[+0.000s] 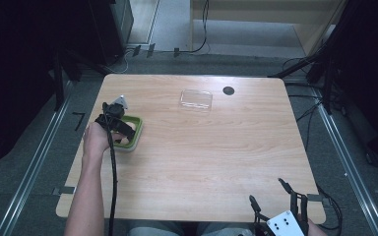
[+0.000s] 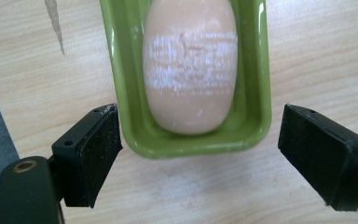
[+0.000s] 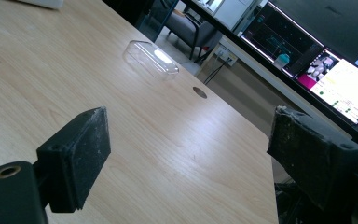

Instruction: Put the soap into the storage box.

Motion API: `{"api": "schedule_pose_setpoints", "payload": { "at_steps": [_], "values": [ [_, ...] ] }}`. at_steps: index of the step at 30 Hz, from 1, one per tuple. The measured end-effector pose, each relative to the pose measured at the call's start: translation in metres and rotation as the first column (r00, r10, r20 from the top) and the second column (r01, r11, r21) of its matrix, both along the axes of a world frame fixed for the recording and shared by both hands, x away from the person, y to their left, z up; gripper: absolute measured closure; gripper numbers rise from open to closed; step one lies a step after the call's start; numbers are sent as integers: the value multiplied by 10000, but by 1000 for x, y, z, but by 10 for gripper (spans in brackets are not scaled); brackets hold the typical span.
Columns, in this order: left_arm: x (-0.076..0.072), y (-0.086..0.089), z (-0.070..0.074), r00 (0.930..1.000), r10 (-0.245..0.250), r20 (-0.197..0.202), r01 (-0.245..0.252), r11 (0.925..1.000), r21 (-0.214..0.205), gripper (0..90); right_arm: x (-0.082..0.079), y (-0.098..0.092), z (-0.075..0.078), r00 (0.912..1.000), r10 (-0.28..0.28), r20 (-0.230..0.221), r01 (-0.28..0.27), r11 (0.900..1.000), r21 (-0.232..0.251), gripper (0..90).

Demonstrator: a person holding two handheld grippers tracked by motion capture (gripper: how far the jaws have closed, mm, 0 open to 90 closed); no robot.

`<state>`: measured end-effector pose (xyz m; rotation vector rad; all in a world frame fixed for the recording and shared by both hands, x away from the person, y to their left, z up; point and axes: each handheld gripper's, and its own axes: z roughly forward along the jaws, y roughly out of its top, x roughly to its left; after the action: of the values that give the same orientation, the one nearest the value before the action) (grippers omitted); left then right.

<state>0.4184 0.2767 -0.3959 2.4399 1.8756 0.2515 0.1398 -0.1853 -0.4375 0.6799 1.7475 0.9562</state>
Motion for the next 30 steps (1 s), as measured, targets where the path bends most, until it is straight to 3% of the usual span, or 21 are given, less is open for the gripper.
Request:
{"api": "schedule_pose_setpoints", "payload": {
  "at_steps": [15,30],
  "values": [
    [-33,0,1,9991,-211,-363,212,9998,12,128,0,0,0,10000,-12,18,12,10000,33,132],
    [-70,1,-11,9961,-274,-838,292,9994,205,102,0,0,0,10000,5,28,-5,10000,46,132]
  ]
}}
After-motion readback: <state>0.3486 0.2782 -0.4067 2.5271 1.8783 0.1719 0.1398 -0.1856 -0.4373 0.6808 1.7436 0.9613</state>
